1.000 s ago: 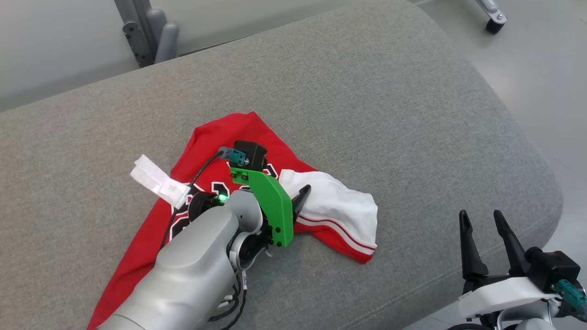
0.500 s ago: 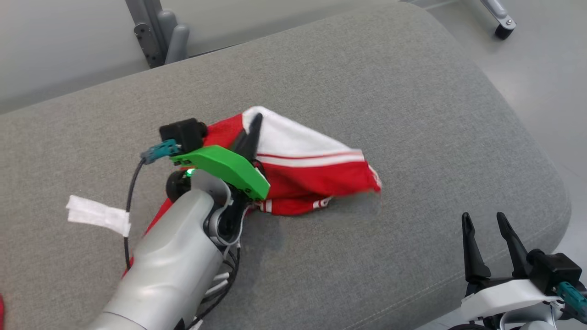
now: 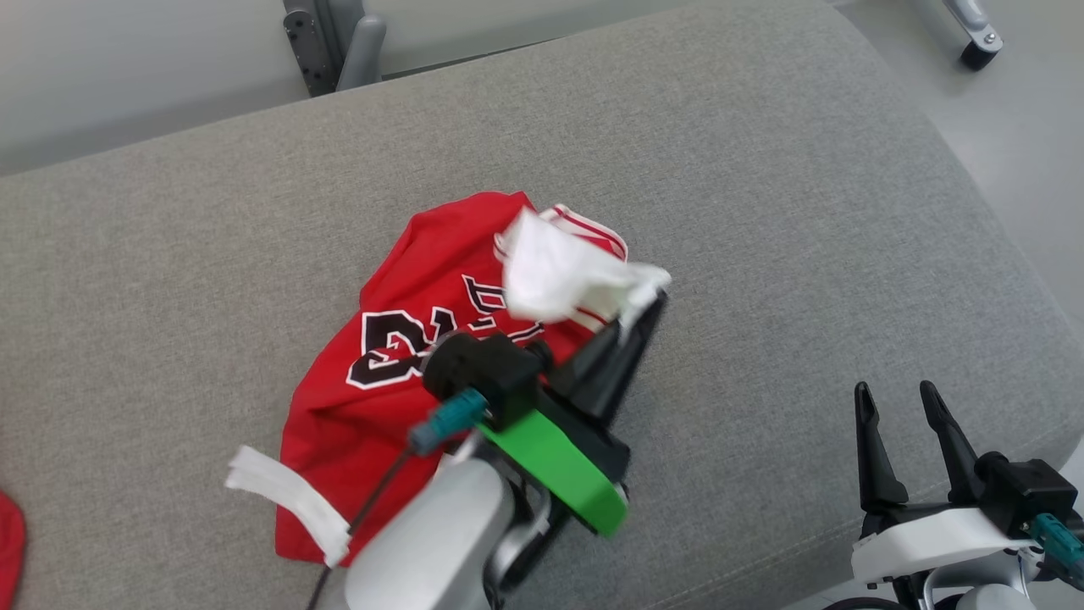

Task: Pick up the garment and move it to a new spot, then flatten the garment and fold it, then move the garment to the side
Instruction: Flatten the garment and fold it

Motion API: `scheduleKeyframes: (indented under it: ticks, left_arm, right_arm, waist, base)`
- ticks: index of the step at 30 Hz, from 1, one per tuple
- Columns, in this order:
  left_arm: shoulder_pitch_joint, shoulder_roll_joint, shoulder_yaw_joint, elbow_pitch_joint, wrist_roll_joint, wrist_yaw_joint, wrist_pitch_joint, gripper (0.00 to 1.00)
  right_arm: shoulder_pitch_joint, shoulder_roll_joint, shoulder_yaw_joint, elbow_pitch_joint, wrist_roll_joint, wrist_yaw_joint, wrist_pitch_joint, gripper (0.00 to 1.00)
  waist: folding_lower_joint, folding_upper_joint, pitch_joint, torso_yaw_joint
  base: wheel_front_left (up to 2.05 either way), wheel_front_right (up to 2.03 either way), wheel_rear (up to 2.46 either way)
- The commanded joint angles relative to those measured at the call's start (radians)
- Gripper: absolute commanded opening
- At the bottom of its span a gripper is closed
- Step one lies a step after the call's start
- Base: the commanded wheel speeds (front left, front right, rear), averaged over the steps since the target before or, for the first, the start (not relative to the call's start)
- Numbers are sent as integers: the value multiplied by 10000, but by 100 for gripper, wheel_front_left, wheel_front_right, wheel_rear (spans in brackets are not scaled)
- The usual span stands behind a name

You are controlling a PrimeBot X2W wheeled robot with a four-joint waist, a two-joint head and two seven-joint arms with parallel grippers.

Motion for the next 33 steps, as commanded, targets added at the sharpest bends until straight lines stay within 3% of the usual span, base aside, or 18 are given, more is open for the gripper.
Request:
scheduleKeyframes:
  ticks: [1,7,14,16,17,18,21,28,33]
  left_arm:
    - [252,11,-339,-87,208,-61,2,0]
    - [53,77,-2930,280,337,-77,2,0]
    - [-584,83,-4417,1810,592,-73,1,0]
    - [-684,48,-4720,2693,832,-72,3,48]
    - [-737,22,-4842,3176,906,-72,59,96]
    - [-755,-9,-4942,3579,863,-71,156,100]
    - [-684,-91,-5126,3969,537,-71,190,100]
    - [-282,-67,-5264,2203,-1092,-72,130,100]
    - [-526,217,-5083,1901,-1366,-66,16,100]
  right_arm:
    - [-129,-19,14,-3,51,1,-33,100]
    - [-285,-16,130,69,84,1,-33,100]
    - [-348,-19,168,162,96,1,-33,100]
    - [-280,-17,180,189,97,1,-33,100]
    - [-246,-17,191,204,100,1,-33,100]
    - [-221,-19,203,225,105,1,-35,100]
    - [-155,-19,206,270,128,1,-34,100]
    - [26,-17,100,294,129,1,-34,100]
    - [225,-19,-93,133,-18,1,-33,100]
  waist:
    - [0,120,105,31]
    - [0,120,315,-85]
    - [0,120,282,-356]
    - [0,120,218,-411]
    - [0,120,180,-433]
    - [0,120,143,-455]
    - [0,120,27,-495]
    - [0,120,-307,-297]
    - [0,120,-552,158]
  base:
    - [0,0,0]
    - [0,0,0]
    - [0,0,0]
    - [0,0,0]
    - [0,0,0]
    - [0,0,0]
    - [0,0,0]
    - [0,0,0]
    - [0,0,0]
